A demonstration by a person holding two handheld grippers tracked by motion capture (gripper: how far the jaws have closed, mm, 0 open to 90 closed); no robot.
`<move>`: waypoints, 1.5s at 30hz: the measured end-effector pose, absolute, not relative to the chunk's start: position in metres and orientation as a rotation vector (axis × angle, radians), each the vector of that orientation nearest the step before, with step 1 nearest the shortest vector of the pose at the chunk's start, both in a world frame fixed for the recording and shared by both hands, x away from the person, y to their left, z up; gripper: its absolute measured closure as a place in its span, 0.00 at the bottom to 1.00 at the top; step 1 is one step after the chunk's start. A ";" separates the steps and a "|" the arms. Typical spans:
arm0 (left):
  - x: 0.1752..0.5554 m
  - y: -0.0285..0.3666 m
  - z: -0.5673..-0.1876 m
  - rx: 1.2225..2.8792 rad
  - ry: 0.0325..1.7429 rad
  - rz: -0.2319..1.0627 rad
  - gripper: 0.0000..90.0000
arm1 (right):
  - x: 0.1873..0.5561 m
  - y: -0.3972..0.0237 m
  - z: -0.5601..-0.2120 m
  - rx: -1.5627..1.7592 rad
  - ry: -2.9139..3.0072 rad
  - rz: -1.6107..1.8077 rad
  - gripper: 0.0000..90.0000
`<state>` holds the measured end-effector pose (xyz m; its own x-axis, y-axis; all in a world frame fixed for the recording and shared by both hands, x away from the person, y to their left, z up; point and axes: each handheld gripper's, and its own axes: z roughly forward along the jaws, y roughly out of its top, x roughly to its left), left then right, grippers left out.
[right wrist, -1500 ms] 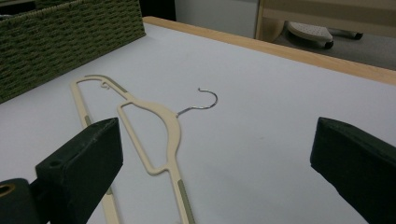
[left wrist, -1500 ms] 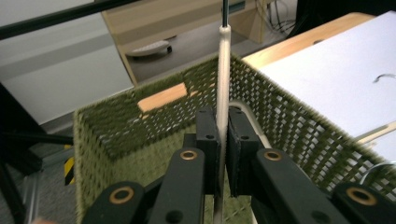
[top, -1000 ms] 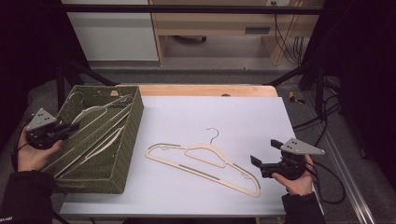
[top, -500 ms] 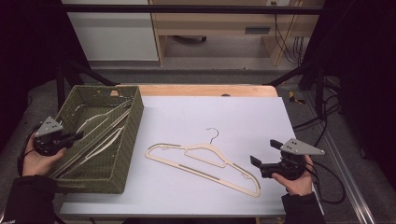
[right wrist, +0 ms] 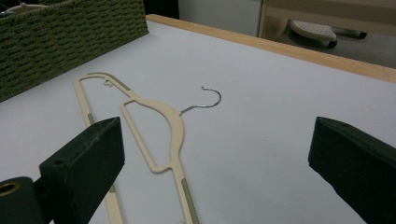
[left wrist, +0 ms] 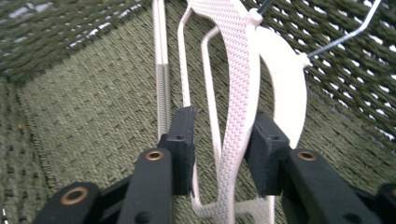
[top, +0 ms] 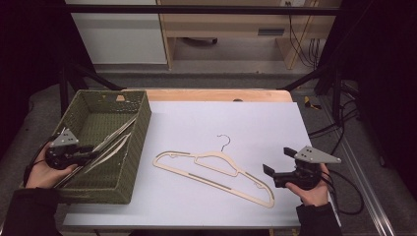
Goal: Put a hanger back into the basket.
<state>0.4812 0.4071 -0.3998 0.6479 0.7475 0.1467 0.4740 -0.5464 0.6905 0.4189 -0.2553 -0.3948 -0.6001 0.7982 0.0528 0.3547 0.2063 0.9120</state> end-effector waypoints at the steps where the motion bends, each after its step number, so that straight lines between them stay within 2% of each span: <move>1: 0.481 0.406 -0.401 2.247 0.948 0.571 0.65 | 0.419 -0.255 -0.395 1.071 2.055 1.372 0.05; 9: 0.479 0.404 -0.401 2.248 0.955 0.575 0.45 | 0.418 -0.255 -0.394 1.069 2.055 1.373 0.05; 15: 0.477 0.401 -0.397 2.228 0.945 0.604 0.35 | 0.418 -0.255 -0.394 1.071 2.055 1.377 0.05; 19: 0.475 0.400 -0.388 2.172 0.944 0.621 0.30 | 0.418 -0.255 -0.395 1.069 2.056 1.377 0.05; 27: 0.467 0.385 -0.366 1.960 0.948 0.658 0.21 | 0.419 -0.255 -0.395 1.070 2.058 1.382 0.04; 35: 0.454 0.345 -0.345 1.817 0.873 0.624 0.15 | 0.419 -0.254 -0.395 1.066 2.063 1.385 0.05; 45: 0.439 0.276 -0.343 1.803 0.764 0.568 0.13 | 0.420 -0.251 -0.400 1.059 2.102 1.369 0.06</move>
<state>0.4392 0.2759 -0.3434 0.6835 0.7296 0.0229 0.2327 -0.2474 0.9406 0.4203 -0.2511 -0.3996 -0.6242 0.7790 0.0604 0.3703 0.2269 0.9008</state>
